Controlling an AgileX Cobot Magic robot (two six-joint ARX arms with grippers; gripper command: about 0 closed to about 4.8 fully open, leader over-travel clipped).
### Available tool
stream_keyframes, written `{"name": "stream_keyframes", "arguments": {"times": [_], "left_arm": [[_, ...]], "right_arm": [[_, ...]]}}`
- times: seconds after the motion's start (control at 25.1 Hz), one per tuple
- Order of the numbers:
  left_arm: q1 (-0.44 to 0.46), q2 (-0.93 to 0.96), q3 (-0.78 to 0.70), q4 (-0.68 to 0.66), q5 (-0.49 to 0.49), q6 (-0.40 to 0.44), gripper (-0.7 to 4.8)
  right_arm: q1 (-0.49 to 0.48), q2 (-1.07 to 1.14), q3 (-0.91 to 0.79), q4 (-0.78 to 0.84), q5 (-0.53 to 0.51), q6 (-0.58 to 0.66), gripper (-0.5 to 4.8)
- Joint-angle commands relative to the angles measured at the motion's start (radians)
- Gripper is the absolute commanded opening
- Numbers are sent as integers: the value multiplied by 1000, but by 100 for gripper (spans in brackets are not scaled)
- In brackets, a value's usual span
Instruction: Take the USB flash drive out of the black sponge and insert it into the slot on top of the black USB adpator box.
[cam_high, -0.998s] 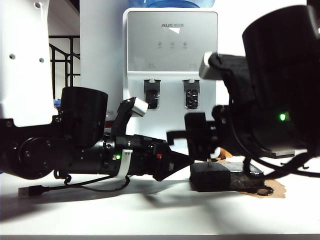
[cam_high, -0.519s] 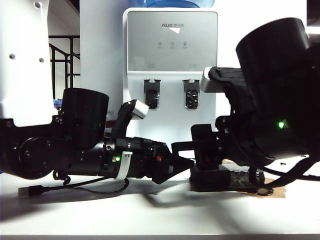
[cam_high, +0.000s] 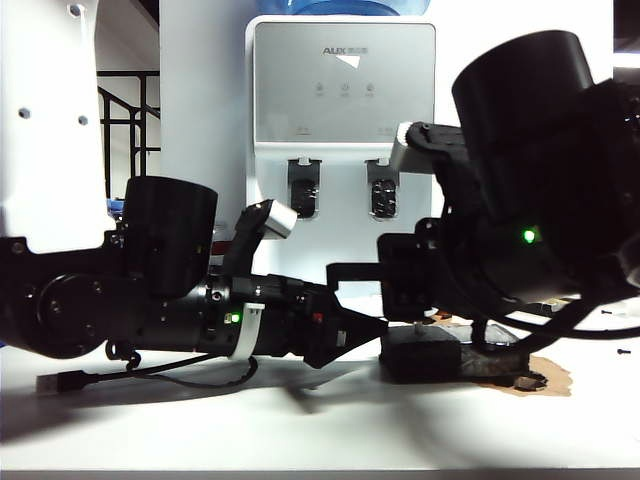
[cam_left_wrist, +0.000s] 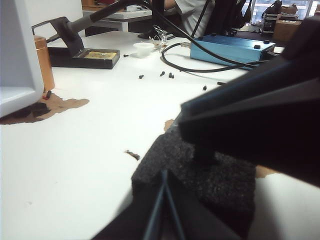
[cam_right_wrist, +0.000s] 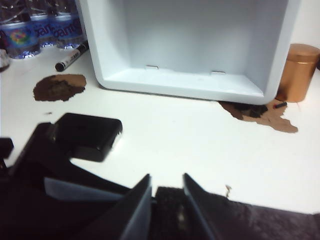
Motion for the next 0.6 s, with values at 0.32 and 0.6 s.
{"name": "stream_keyframes", "arguments": {"times": [0.32, 0.6], "left_arm": [[1, -2, 1, -16, 3, 14, -4], [1, -2, 1, -14, 4, 14, -4]], "right_arm": [[0, 10, 11, -49, 35, 32, 111], [0, 9, 11, -64, 27, 58, 121]]}}
